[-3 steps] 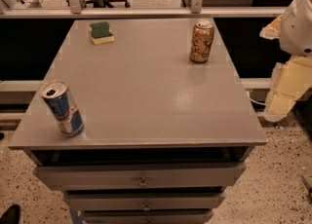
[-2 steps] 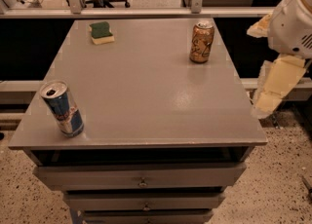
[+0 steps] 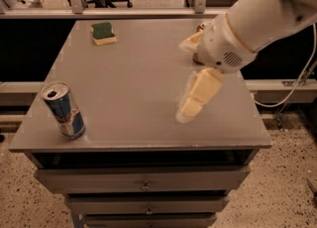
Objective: Pick redbull can
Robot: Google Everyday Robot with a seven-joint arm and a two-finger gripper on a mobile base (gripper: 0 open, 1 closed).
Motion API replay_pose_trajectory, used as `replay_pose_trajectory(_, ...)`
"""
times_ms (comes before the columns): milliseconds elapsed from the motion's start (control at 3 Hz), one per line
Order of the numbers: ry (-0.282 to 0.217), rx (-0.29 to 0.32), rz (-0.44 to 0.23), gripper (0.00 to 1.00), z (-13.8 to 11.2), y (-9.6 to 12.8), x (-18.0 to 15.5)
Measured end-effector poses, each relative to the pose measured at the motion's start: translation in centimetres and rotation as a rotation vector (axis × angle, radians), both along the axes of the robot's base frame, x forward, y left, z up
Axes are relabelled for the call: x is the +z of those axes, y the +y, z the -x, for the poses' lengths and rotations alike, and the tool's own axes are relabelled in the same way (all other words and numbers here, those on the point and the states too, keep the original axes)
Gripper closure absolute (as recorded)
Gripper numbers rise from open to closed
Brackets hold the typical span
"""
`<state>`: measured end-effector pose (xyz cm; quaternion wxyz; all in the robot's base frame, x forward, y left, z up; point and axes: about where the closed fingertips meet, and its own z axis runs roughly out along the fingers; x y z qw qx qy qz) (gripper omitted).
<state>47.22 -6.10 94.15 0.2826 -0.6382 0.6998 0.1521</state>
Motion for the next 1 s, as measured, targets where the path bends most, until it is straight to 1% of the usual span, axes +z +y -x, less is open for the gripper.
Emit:
replay_pose_trajectory(333, 0.032, 0.104, -0.186, 0.00, 0.3, 7.5, -2.3)
replay_pose_trajectory(667, 0.052, 0.173, -0.353, 0.00, 0.6, 14.4, -2.9)
replay_pose_trajectory(1000, 0.052, 0.173, -0.354, 0.00, 0.6, 14.4, -2.9)
